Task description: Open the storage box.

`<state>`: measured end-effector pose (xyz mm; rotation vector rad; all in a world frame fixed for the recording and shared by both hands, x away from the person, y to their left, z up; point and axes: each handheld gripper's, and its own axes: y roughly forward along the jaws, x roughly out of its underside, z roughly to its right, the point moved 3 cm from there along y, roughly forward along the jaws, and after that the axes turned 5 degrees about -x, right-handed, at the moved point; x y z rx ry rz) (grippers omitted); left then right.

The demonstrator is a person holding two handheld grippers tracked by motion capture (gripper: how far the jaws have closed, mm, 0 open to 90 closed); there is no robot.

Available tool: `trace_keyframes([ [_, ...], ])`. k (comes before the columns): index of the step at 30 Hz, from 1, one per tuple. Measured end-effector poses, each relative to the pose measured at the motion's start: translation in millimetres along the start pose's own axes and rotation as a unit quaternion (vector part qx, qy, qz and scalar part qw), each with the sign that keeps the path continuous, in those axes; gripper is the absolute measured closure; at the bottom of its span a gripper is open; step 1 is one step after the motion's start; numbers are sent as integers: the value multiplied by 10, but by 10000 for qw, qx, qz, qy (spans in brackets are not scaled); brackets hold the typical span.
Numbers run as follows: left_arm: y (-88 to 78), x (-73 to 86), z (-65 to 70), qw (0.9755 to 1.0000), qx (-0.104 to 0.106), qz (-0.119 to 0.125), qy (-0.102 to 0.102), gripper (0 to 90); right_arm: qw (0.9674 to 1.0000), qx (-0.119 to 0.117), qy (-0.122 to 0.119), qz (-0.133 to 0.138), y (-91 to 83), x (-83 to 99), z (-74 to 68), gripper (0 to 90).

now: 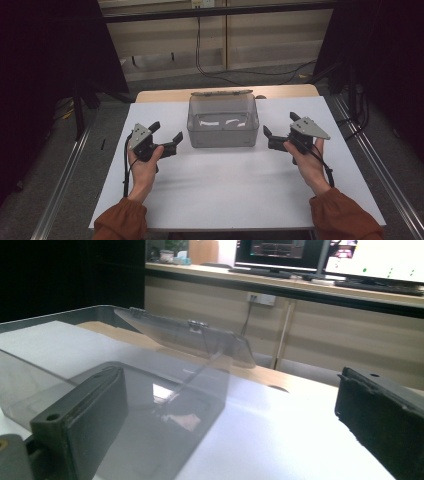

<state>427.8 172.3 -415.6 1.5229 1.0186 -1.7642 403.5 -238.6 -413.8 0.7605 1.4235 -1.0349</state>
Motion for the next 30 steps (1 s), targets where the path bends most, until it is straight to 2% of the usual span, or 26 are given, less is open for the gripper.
trace_keyframes([
  [6,-250,71,56,9998,-165,100,40,33,9998,168,67,79,-296,125,5,2],
  [8,-333,113,70,9997,-225,131,-5,33,9996,251,29,106,-396,172,10,0],
  [11,-442,205,81,9994,-315,66,-142,32,9994,295,143,115,-544,254,19,0],
  [16,-588,267,104,9991,-409,66,-107,33,9988,448,200,90,-757,355,14,0],
  [19,-657,310,110,9987,-444,14,-245,32,9981,547,246,125,-881,397,3,0],
  [21,-697,350,113,9985,-487,-61,-232,32,9982,554,212,52,-938,448,-10,0],
  [25,-783,392,110,9979,-561,-111,-317,32,9978,584,290,73,-1043,484,-26,0],
  [28,-810,405,108,9967,-748,-104,-286,31,9980,569,255,74,-1084,504,-36,0],
  [30,-785,401,113,9974,-661,-84,-280,30,9977,600,280,110,-1075,505,-27,0],
])
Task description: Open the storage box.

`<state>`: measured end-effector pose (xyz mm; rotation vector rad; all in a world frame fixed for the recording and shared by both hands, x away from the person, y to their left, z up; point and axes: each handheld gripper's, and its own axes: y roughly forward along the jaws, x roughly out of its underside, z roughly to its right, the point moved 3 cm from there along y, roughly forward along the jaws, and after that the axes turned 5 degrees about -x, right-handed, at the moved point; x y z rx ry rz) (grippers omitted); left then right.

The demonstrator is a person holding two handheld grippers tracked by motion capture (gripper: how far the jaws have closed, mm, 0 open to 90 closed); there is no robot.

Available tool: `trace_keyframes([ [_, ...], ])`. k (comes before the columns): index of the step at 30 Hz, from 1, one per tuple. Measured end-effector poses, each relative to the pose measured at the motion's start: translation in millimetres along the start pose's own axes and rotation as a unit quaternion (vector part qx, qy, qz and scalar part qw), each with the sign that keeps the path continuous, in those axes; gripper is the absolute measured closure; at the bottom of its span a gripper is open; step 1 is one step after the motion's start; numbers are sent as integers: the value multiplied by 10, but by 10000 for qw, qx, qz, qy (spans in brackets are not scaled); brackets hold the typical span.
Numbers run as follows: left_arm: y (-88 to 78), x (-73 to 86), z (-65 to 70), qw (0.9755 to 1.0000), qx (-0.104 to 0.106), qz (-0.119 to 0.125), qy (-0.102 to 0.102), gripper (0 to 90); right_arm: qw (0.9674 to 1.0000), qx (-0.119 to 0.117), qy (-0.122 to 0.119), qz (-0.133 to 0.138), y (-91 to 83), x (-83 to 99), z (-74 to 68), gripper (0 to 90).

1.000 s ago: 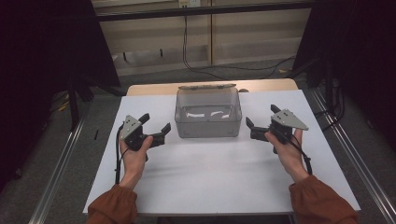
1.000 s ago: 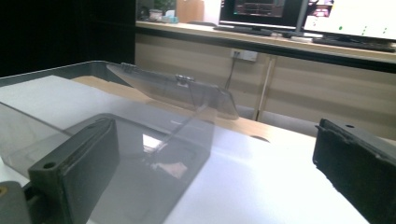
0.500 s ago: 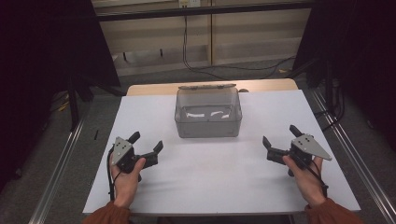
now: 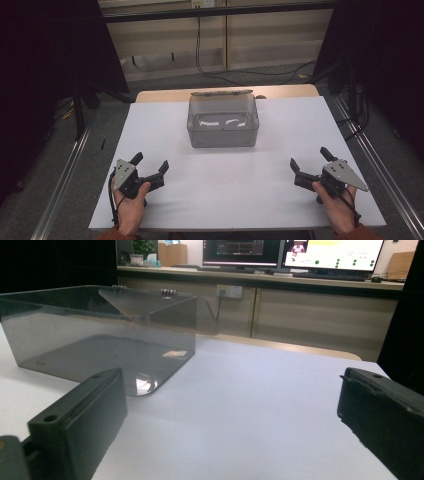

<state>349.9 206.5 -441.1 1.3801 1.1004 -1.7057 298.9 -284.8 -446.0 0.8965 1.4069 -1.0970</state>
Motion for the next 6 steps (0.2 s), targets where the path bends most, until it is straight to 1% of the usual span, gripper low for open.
trace_keyframes([
  [2,5,-13,12,10000,59,0,-61,31,10000,20,27,41,14,-5,4,0],
  [4,0,-12,16,9999,146,-28,-48,30,10000,-4,46,37,22,-7,2,0],
  [6,1,-8,10,9998,163,-23,-66,30,10000,-41,62,28,27,-10,-2,0],
])
